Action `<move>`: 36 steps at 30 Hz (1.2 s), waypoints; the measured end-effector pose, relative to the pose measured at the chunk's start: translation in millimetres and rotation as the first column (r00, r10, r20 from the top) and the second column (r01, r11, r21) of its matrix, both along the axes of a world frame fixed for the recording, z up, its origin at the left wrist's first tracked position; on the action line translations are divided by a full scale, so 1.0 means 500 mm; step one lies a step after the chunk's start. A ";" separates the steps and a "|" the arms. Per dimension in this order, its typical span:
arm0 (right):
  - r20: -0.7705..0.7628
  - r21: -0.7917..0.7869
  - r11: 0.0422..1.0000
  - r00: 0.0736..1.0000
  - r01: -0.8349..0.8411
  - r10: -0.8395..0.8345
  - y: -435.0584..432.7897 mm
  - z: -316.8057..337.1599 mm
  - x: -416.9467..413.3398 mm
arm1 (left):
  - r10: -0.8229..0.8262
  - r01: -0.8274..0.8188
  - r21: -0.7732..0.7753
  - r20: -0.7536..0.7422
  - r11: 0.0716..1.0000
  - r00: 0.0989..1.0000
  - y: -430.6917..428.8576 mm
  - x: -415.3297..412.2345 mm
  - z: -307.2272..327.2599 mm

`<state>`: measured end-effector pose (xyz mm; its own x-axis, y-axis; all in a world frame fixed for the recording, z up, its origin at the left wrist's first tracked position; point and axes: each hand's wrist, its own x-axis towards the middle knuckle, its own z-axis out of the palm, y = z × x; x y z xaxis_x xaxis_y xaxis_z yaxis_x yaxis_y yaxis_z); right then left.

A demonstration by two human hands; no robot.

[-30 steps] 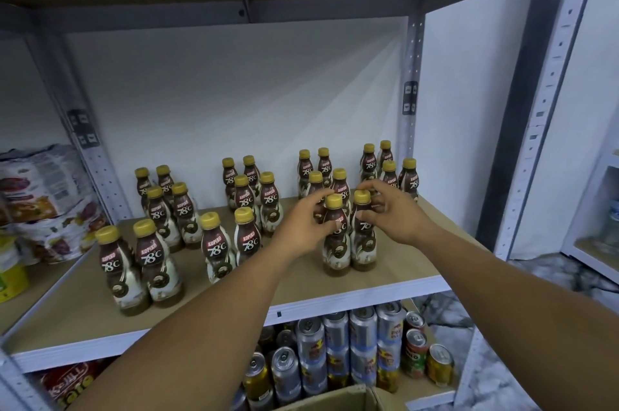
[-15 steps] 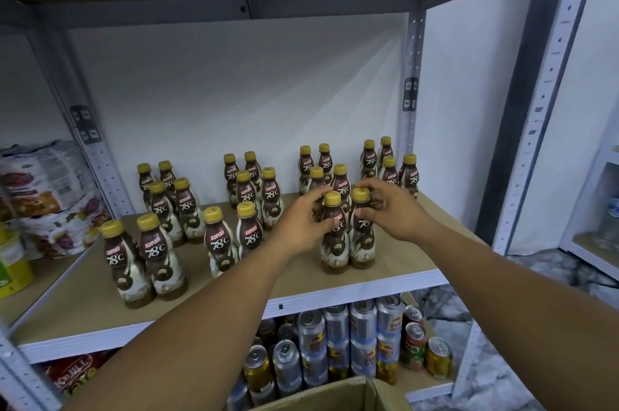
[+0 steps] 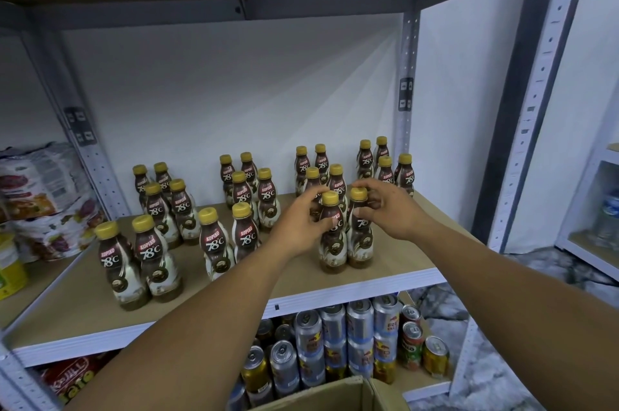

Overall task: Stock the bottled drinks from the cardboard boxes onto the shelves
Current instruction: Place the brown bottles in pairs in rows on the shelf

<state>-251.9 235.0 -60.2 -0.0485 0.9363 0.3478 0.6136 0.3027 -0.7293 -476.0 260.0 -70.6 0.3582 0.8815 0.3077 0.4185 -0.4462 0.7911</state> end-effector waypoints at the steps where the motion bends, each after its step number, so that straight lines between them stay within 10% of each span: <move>1: 0.000 -0.003 1.000 1.000 0.003 -0.003 0.000 0.000 0.000 | 0.000 0.000 -0.004 0.005 1.000 1.000 0.001 0.001 0.000; 23: 0.121 0.210 0.974 0.987 0.079 -0.106 -0.022 0.155 -0.120 | 0.109 -0.102 0.142 -0.041 0.985 0.993 -0.051 -0.179 0.179; 36: 0.256 0.081 0.995 0.966 -0.059 0.036 0.098 0.192 -0.324 | 0.233 -0.209 0.120 -0.242 0.971 0.942 0.037 -0.401 0.223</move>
<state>-413.8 283.8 35.7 -0.1892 0.8976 0.3982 0.7586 0.3911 -0.5211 -676.5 278.4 40.7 0.2342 0.9195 0.3157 0.6953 -0.3854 0.6067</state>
